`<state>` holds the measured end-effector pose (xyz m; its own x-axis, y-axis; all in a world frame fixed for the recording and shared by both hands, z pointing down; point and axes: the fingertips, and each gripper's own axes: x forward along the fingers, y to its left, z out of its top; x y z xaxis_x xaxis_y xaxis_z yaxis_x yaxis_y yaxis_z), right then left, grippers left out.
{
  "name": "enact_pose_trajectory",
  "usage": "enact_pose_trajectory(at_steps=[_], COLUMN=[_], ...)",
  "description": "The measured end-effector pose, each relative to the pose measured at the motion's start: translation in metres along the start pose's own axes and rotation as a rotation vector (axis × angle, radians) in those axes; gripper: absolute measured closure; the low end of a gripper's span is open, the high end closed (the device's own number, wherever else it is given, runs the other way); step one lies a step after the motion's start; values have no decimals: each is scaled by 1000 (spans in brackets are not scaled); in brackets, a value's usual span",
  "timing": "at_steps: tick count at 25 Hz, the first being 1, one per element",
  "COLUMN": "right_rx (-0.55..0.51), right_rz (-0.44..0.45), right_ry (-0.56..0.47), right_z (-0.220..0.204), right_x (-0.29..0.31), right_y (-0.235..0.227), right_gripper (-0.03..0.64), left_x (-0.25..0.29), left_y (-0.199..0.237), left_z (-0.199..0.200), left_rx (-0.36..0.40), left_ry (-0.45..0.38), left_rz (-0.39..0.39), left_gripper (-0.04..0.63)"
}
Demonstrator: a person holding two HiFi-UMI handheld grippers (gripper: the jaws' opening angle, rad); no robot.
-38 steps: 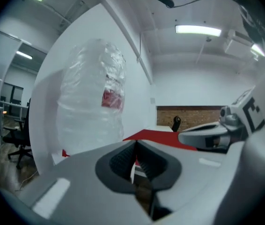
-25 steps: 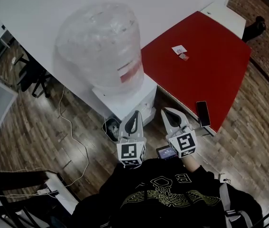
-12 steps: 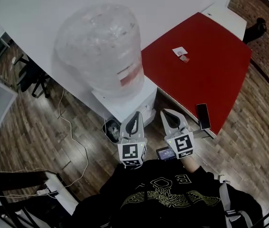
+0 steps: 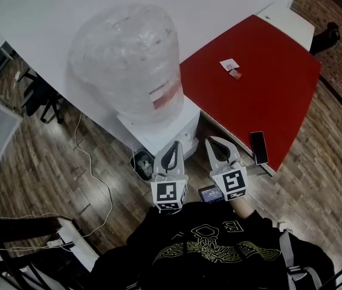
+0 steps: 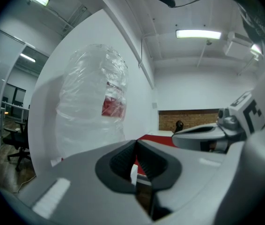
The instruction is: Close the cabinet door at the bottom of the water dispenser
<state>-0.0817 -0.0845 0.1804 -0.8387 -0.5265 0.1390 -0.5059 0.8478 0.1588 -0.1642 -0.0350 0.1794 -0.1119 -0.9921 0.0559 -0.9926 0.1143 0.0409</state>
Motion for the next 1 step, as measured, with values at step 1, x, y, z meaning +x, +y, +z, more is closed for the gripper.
enact_pose_trajectory(at_steps=[1], right_rx=[-2], right_rz=[0], right_ry=[-1], right_z=[0], right_x=[0], right_y=[0], right_gripper=[617], left_x=[0], left_y=[0], left_z=[1], left_rx=[1], left_ry=[-4], left_rz=[-2], left_gripper=[588])
